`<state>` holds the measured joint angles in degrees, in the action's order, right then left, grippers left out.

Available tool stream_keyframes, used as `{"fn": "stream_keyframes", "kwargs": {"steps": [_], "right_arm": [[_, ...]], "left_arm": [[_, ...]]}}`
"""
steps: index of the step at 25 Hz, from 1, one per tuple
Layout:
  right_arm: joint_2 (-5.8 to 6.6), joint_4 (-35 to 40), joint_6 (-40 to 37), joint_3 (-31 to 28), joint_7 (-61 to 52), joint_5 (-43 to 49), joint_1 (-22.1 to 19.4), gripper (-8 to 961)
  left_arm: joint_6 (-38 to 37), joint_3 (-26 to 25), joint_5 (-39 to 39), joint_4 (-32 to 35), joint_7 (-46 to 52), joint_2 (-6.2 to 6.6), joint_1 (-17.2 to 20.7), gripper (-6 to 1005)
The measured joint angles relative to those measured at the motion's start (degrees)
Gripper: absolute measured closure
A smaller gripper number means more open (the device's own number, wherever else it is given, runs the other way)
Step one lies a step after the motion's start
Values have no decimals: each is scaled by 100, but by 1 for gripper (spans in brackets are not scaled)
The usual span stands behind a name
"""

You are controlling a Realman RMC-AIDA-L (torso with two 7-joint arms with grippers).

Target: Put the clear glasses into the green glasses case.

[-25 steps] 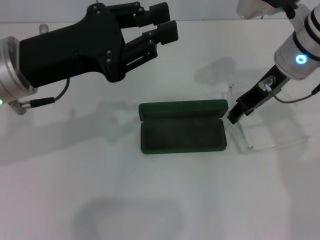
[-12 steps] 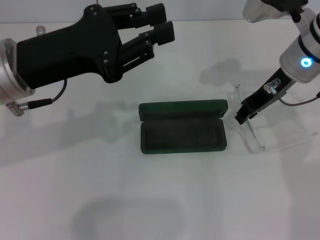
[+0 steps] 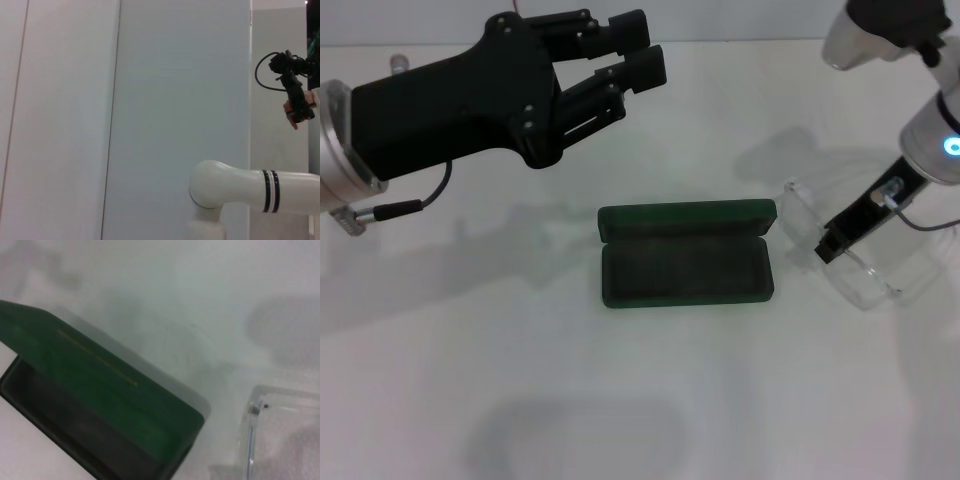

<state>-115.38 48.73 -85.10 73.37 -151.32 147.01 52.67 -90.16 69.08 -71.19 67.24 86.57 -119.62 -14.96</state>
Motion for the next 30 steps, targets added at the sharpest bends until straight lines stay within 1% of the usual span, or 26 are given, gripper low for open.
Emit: {"fn": "stream_keyframes", "kwargs": {"steps": [2, 8, 11, 13, 15, 16, 17, 18, 21, 24, 26, 30], "right_arm": [[7, 180, -13, -18, 39, -15, -160, 782], [61, 404, -130, -41, 145, -8, -347, 819], [150, 619, -205, -118, 340, -11, -534, 821], [215, 759, -244, -295, 510, -13, -643, 821], [251, 1004, -338, -616, 727, -18, -795, 822], [264, 1327, -431, -946, 912, -22, -952, 823], [265, 1526, -479, -1107, 1006, -37, -1028, 823], [265, 1526, -479, -1107, 1006, -37, -1028, 824], [272, 1998, -661, -1446, 1266, -176, -1150, 826], [271, 2383, -827, -1681, 1557, -560, -1256, 844], [245, 2591, -849, -1789, 1802, -952, -1366, 861], [149, 2986, -857, -1965, 2448, -1836, -1659, 881]], "left_arm": [[-2, 0, 0, 0, 4, 0, 11, 688], [-7, 0, 23, 0, 21, 0, 31, 688], [-9, 0, 38, 0, 28, 0, 26, 689], [-10, 0, 69, 1, 38, 0, 28, 689], [-11, 0, 96, 9, 43, 0, 29, 689], [-11, 1, 98, 11, 43, 0, 23, 689], [-11, 0, 100, 14, 44, 0, 17, 689], [-11, 1, 101, 15, 46, 0, 8, 689], [-11, 1, 102, 21, 50, 0, -2, 690], [-10, -1, 105, 29, 52, 3, -14, 690], [-10, -9, 133, 21, 54, 6, -39, 690], [-10, -16, 251, -14, 61, 8, -81, 690]]}}
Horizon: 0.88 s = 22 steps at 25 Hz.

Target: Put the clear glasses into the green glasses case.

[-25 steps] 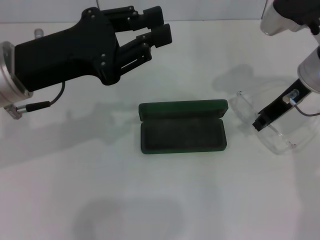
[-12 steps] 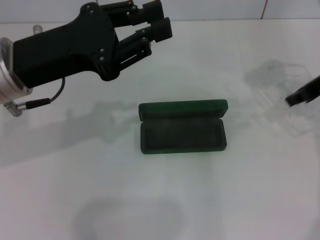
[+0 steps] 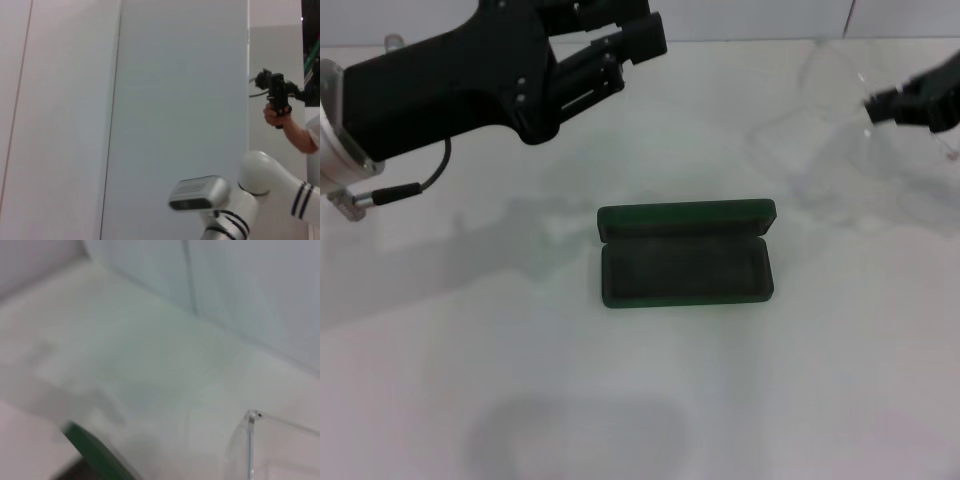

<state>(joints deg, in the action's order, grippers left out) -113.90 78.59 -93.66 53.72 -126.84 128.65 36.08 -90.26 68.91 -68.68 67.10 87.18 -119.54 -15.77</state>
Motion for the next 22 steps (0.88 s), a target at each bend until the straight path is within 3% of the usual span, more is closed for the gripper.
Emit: {"fn": "stream_keyframes", "kwargs": {"steps": [2, 3, 6, 12, 16, 22], "right_arm": [[-47, 158, -35, -80, 256, -350, -120, 888], [-119, 404, -242, -311, 928, -1091, -389, 892], [-164, 410, -712, -676, 1993, -2201, -720, 891], [-121, -557, -1656, -1138, 3825, -4728, -1559, 891], [-142, -1183, -2254, -1137, 4860, -5147, -1864, 891], [-150, -2013, -2625, -935, 5620, -5044, -1812, 891]], "left_arm": [[-1, 0, 39, -1, 0, 1, -3, 691], [0, -17, 123, -3, 6, 1, 7, 691], [0, -63, 208, -4, 14, 0, 41, 691], [-14, -76, 629, -101, -37, -16, 131, 692], [-235, -102, 1104, -409, -154, -7, 129, 692], [-448, -136, 1136, -646, -207, 9, -59, 692]]}}
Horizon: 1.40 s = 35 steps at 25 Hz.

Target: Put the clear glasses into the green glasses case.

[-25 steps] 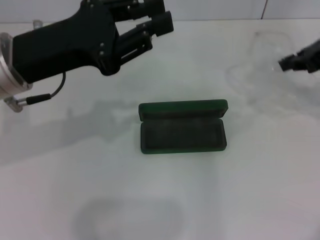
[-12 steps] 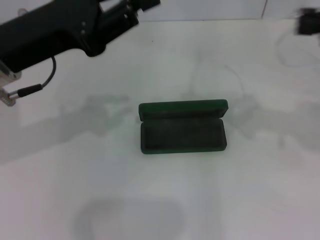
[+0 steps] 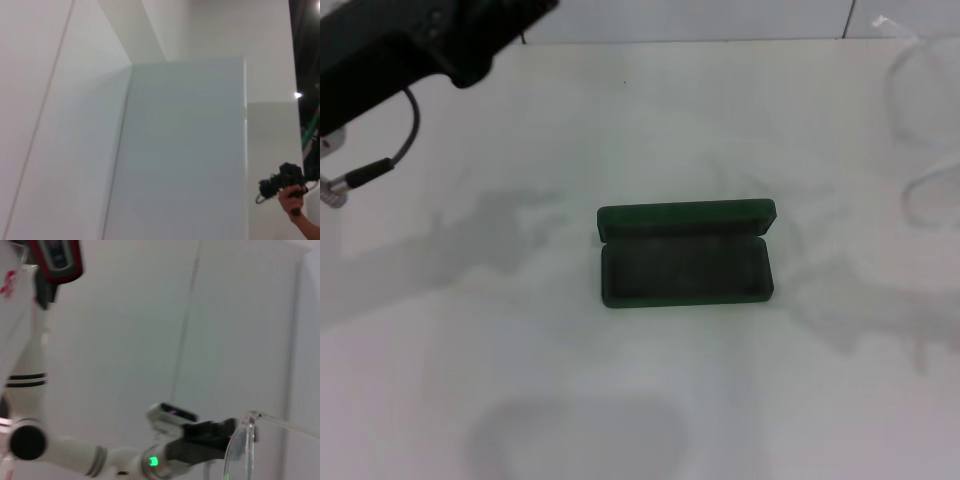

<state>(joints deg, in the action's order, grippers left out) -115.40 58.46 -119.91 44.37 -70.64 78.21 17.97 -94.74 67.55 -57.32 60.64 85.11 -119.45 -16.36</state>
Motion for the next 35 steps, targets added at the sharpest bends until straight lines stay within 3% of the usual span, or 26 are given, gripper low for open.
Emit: {"fn": "stream_keyframes", "kwargs": {"steps": [5, 9, 14, 30, 35], "right_arm": [[-4, -369, 102, 773, 454, 39, 203, 892], [-58, -748, 385, 1592, 858, 0, 482, 892], [-71, -798, 878, 2213, 979, -82, 628, 892], [-70, -809, 1015, 2374, 1092, -282, 652, 891], [-70, -825, 1024, 2392, 1101, -288, 632, 891]], "left_arm": [[-51, 55, -161, -132, 48, -12, -162, 693], [-142, 184, -162, -595, 2, -21, -451, 693], [-322, 215, -165, -956, -121, -19, -672, 694], [-486, 515, -183, -1392, -375, -11, -748, 755], [-689, 516, -213, -1546, -377, -7, -762, 940]]}}
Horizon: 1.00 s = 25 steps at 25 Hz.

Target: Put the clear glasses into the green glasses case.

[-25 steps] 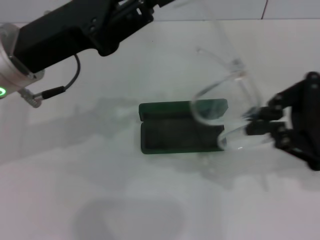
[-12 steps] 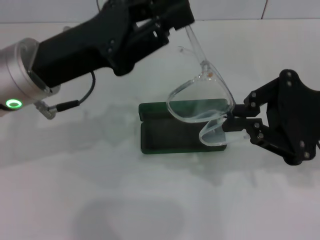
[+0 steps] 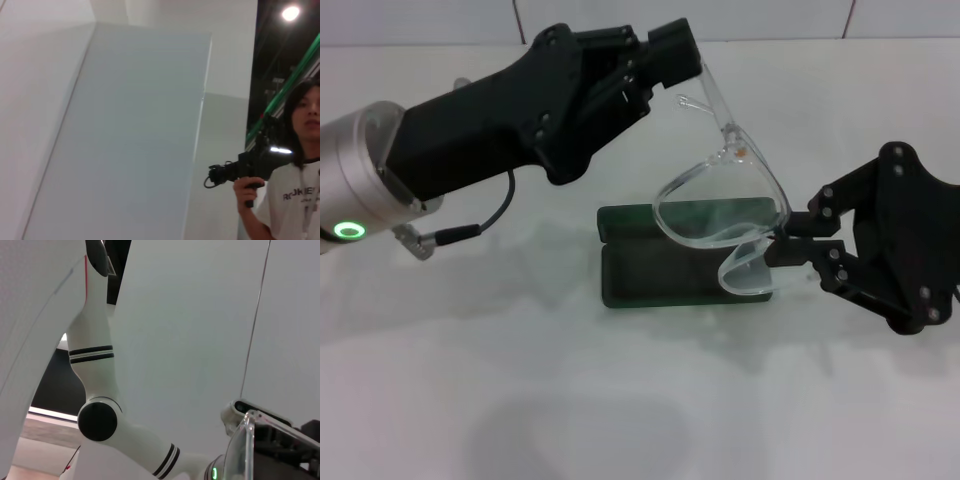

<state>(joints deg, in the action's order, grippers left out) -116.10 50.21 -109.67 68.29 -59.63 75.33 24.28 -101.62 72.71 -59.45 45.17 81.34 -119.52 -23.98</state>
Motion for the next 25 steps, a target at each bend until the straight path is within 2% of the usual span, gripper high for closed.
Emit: {"fn": "stream_keyframes", "kwargs": {"steps": [16, 25], "right_arm": [[0, -270, -58, 19, 121, -50, 29, 892], [0, -287, -13, 377, 141, -124, 54, 892]], "left_arm": [[-337, -17, -118, -107, -12, -13, -17, 941], [-336, -72, 187, -398, -172, -6, -92, 941]]}}
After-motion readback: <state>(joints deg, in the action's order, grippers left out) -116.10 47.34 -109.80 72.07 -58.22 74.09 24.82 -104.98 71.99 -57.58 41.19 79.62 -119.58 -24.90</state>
